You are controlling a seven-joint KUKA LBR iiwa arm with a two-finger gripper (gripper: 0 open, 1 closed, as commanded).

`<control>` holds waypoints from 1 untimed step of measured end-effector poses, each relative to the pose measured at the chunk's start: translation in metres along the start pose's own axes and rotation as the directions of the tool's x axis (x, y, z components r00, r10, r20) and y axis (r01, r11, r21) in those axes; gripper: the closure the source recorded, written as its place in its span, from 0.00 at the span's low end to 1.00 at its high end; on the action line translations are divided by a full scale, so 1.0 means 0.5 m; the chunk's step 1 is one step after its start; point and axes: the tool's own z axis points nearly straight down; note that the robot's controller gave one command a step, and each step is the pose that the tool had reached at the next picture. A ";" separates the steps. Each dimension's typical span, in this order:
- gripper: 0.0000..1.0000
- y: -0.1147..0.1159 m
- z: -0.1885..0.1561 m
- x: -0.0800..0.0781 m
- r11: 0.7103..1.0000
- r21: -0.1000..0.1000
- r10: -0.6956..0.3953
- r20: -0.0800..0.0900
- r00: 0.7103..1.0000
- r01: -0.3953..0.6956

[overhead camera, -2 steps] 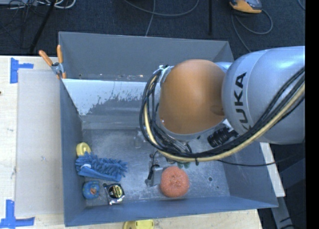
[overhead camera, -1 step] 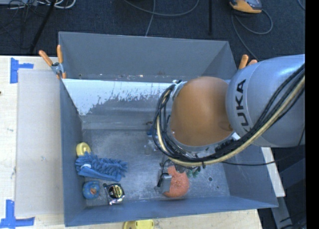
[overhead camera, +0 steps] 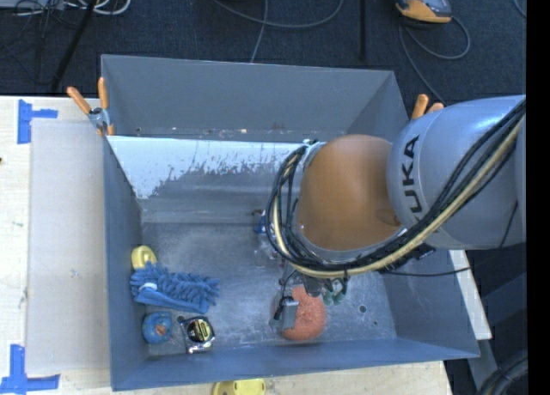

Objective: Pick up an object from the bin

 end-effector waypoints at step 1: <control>0.00 -0.113 0.039 0.003 0.992 -0.001 -0.125 0.003 0.992 0.125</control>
Offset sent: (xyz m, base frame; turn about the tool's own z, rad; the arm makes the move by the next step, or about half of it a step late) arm -0.0204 -0.0597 -0.0642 -0.1662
